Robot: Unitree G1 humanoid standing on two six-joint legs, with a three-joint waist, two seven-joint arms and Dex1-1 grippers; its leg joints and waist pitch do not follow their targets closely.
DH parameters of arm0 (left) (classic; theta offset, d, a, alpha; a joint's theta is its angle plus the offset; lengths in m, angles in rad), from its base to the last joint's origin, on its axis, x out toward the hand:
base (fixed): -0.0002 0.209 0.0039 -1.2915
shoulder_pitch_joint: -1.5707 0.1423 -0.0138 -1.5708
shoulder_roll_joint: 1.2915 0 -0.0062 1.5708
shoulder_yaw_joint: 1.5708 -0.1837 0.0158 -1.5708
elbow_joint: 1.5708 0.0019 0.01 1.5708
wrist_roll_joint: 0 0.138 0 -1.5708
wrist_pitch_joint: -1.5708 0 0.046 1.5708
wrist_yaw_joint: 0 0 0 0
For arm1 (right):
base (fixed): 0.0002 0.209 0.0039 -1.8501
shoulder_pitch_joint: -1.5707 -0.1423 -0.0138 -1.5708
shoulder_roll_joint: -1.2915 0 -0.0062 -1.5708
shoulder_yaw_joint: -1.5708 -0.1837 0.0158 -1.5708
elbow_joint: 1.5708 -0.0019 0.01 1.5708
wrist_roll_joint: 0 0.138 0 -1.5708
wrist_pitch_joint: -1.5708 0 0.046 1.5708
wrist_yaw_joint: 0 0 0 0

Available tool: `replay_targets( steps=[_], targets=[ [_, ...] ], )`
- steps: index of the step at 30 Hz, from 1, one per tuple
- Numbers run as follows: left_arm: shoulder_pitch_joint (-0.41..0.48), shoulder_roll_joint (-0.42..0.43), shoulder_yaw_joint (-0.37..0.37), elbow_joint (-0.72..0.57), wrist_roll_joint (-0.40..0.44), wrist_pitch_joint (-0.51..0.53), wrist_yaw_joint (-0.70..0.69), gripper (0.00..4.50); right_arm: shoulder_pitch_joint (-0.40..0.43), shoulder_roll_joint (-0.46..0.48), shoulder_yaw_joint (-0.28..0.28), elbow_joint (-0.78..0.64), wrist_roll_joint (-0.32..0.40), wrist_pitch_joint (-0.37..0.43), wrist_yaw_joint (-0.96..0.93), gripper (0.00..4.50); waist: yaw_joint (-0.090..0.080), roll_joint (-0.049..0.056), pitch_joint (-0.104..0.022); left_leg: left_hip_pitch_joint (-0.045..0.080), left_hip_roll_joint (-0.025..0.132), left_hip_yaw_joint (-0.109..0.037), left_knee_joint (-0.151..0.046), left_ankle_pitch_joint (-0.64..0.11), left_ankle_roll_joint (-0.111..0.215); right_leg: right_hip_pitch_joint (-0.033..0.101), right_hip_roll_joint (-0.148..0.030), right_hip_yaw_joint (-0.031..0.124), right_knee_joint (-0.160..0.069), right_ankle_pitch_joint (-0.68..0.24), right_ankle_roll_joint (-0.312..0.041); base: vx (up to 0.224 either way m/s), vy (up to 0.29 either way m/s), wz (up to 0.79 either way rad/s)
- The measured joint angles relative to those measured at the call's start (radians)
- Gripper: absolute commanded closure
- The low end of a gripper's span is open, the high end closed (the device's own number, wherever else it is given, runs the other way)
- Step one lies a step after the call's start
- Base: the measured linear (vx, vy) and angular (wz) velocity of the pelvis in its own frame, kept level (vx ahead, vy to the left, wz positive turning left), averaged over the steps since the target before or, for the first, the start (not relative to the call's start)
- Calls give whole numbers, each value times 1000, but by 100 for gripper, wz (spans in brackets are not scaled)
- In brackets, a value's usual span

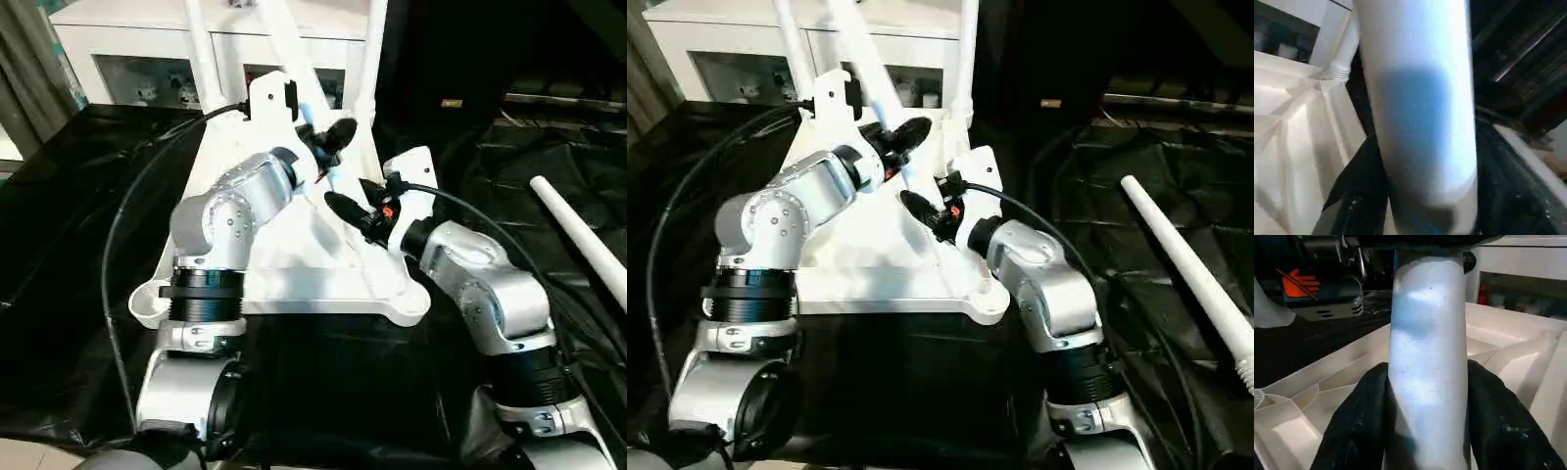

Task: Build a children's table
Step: Pick table leg

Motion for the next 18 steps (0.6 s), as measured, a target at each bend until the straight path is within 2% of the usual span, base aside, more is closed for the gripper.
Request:
replay_targets(
  steps=[6,7,12,15,17,18],
  targets=[
    [-2,0,9,0,-27,-4,-15,263,0,0,-3,0,0,-21,6,272,-1,0,0,0,0,0,0,0,0,0,0,0,0,0,0,0,0,0],
    [-2,0,9,0,-29,-4,-17,264,0,0,-3,0,3,-21,7,216,-1,0,0,0,0,0,0,0,0,0,0,0,0,1,0,0,0,0],
    [-3,17,3,0,-36,-4,-49,267,0,-4,-24,-6,49,-18,53,195,-1,1,0,1,0,0,0,0,0,0,0,0,0,1,0,0,0,0],
    [-3,35,-3,0,-36,-3,-78,271,0,-18,-45,-13,84,-7,82,159,-1,1,0,1,0,0,0,0,0,0,0,0,0,1,0,0,0,0],
    [-3,54,-16,1,-36,-3,-108,271,0,-44,-65,-27,135,36,125,146,1,1,0,1,0,0,0,0,0,1,0,0,0,1,0,0,0,0],
    [-4,74,-34,2,-37,-2,-137,271,0,-90,-83,-38,179,86,173,133,4,1,0,1,0,0,0,0,0,2,0,0,0,1,0,0,0,0]
  ],
)
